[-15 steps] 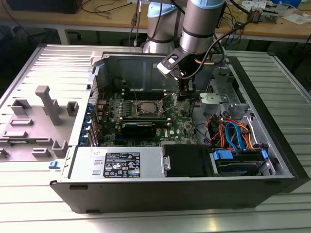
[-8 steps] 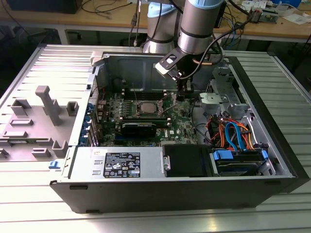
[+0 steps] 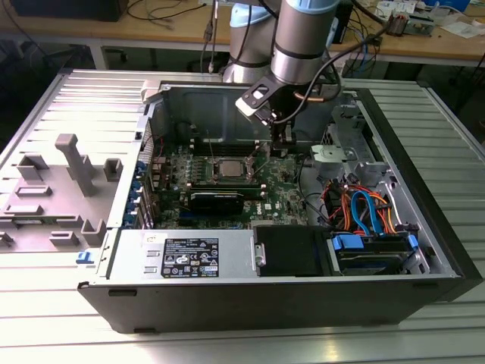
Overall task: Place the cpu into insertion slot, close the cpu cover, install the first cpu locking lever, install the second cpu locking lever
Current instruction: 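Close the cpu cover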
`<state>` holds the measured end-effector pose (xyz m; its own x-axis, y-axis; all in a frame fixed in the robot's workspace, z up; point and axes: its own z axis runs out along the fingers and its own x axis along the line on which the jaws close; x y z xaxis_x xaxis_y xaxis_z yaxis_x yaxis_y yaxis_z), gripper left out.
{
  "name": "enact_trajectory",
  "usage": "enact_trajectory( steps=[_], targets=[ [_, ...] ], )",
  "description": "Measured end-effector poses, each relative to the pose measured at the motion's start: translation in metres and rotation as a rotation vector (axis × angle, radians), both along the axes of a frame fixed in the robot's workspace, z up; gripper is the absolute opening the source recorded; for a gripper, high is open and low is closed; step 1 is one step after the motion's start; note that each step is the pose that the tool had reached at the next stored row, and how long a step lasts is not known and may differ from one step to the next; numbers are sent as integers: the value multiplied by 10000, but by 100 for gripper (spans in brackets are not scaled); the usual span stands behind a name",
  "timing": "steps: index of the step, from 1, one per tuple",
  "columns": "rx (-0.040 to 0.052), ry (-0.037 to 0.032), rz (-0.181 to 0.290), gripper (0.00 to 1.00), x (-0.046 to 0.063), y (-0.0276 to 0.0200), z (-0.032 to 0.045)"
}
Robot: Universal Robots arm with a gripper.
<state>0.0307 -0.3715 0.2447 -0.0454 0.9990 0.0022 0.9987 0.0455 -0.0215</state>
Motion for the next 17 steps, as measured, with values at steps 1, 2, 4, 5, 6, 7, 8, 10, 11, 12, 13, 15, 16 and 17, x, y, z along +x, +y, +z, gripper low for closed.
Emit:
enact_trajectory(
  steps=[1,2,4,5,6,7,8,10,11,12,13,15,16,17],
  targets=[
    [1,0,-1,11,-12,0,0],
    [1,0,-1,11,-21,0,0],
    [1,0,0,11,-46,0,0],
    [1,-1,-1,11,-57,0,0],
    [0,0,-1,11,-66,0,0],
    [1,0,-1,11,-76,0,0],
    [0,0,0,11,-83,0,0],
    [1,0,0,11,-100,0,0],
    [0,0,0,11,-109,0,0],
    [1,0,0,11,-117,0,0],
    [1,0,-1,11,-125,0,0],
    [1,0,-1,11,-144,1,0],
    [0,0,-1,11,-151,1,0],
    [1,0,0,11,-160,1,0]
  ],
)
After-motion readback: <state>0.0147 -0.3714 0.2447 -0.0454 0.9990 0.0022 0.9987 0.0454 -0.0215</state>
